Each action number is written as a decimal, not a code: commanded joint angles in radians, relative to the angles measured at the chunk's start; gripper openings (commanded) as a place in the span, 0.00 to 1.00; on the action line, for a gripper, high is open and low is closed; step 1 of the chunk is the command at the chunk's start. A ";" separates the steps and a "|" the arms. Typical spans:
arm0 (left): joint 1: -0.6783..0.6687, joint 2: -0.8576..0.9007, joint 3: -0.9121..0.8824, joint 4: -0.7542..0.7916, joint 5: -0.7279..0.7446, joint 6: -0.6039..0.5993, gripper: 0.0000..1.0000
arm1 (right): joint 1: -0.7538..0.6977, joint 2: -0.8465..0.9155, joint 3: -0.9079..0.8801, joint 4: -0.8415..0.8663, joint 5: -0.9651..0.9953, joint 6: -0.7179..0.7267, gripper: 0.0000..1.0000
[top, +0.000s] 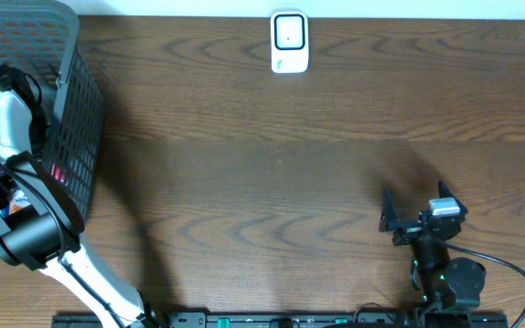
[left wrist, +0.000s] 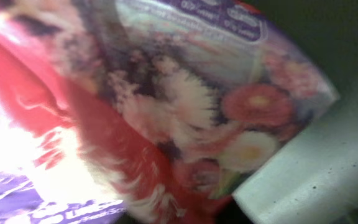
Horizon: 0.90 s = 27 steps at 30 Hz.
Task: Scan the item barcode
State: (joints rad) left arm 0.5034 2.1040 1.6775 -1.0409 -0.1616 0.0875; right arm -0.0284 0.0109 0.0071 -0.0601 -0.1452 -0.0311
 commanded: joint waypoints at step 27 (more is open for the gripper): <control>-0.014 -0.911 0.025 0.196 0.228 -0.440 0.07 | 0.004 -0.006 -0.002 -0.003 -0.006 -0.008 0.99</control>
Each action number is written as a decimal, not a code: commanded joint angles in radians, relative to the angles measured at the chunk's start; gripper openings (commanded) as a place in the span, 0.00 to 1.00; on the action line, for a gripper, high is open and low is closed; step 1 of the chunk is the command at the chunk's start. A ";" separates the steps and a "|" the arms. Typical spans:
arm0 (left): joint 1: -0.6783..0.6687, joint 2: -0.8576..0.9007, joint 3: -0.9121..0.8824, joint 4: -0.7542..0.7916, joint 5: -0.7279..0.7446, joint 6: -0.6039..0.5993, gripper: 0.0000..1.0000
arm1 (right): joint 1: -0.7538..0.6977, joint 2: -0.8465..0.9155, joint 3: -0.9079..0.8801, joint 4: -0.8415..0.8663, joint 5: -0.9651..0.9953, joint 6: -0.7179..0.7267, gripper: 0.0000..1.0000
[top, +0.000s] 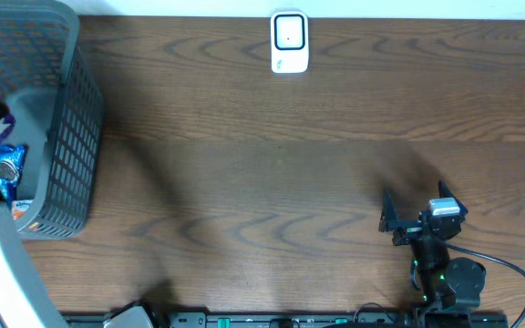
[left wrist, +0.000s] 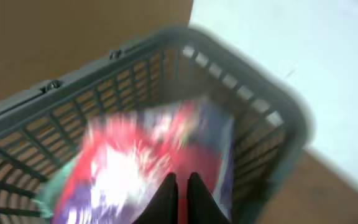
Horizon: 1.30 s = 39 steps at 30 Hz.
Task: Scan the item barcode
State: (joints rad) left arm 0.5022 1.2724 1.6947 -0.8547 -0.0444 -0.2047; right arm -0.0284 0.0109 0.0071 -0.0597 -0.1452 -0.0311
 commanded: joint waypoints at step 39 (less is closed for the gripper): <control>0.038 0.447 0.005 -0.132 -0.279 -0.091 0.90 | 0.004 -0.006 -0.002 -0.004 -0.006 -0.008 0.99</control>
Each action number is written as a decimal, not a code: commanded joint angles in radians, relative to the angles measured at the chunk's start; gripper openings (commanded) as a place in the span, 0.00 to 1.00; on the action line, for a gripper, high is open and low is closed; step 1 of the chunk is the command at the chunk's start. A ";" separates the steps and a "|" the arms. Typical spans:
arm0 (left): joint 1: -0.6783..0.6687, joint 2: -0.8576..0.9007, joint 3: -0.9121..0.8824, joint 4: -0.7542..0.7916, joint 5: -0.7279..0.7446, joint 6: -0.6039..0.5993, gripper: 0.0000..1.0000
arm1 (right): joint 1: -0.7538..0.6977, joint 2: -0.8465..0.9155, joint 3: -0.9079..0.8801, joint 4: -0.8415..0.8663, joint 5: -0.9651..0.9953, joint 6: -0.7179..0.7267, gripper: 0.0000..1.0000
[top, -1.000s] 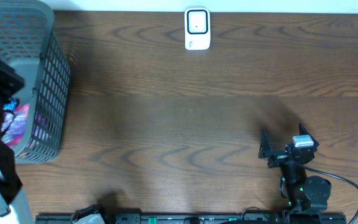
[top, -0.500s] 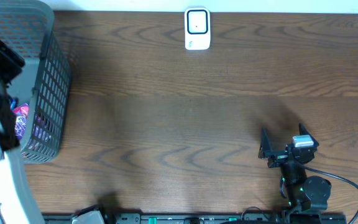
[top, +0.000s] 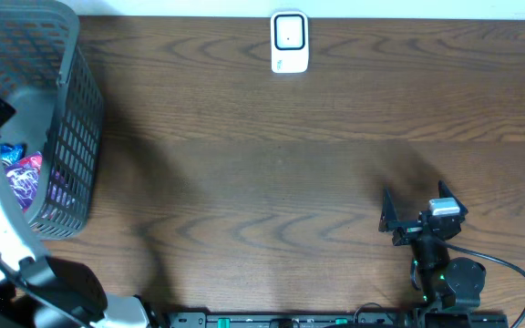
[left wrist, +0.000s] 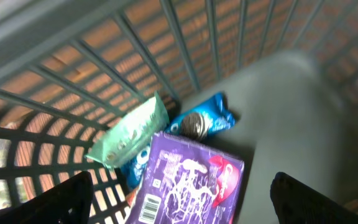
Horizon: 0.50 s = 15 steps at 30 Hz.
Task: Scan the item barcode
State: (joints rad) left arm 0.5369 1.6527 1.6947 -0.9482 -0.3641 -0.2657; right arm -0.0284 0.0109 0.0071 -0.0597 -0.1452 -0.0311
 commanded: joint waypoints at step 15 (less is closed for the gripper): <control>0.002 0.439 -0.005 -0.167 0.117 -0.035 0.82 | 0.004 -0.006 -0.002 -0.004 -0.006 -0.008 0.99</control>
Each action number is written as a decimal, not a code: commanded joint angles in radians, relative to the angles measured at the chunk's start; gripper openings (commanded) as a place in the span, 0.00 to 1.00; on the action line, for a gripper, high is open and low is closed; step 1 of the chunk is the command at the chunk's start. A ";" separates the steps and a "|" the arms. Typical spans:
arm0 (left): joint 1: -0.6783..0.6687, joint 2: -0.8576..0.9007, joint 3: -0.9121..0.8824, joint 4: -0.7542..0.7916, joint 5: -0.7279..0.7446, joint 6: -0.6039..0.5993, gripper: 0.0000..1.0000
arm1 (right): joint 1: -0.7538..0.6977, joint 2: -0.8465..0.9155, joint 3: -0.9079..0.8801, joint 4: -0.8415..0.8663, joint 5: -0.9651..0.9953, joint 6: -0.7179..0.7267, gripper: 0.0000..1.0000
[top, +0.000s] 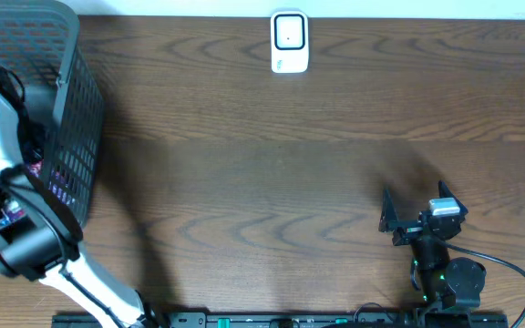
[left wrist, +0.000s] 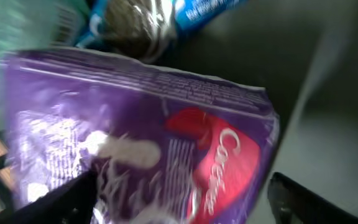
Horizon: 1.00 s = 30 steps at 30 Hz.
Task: Scan the item barcode
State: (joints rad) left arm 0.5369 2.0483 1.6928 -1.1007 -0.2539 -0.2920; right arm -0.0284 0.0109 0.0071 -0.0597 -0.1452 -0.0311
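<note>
A purple pack with a red patch and white lettering [left wrist: 166, 124] fills the left wrist view, lying in the grey basket [top: 66, 100]. My left gripper [left wrist: 179, 208] is open and close above the pack, one dark finger [left wrist: 73, 202] at each side of it. The overhead view shows the left arm reaching down into the basket, its gripper hidden there. A white scanner [top: 289, 42] stands at the table's far edge. My right gripper [top: 386, 211] rests open near the front right, holding nothing.
A blue cookie pack [left wrist: 204, 9] and a pale green pack [left wrist: 17, 31] lie in the basket beside the purple pack. The basket's mesh wall [top: 80, 155] rises between its contents and the brown wooden table [top: 262, 164].
My left gripper, still open, was well above the basket's contents and is now close over the purple pack. The pack fills the view. The right arm has not moved.
At first the left wrist camera was pressed close against a flowery purple and red pack in the basket. Then the left gripper was shut and high above the basket. Later it was open over the packs, and now it straddles the purple one.
</note>
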 commanded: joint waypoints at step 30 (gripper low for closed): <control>0.003 -0.389 0.048 0.140 0.060 -0.155 0.07 | 0.004 -0.006 -0.002 -0.004 -0.006 -0.008 0.99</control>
State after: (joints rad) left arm 0.5362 1.8145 1.7096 -1.0039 -0.2188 -0.4030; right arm -0.0284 0.0109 0.0071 -0.0597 -0.1452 -0.0311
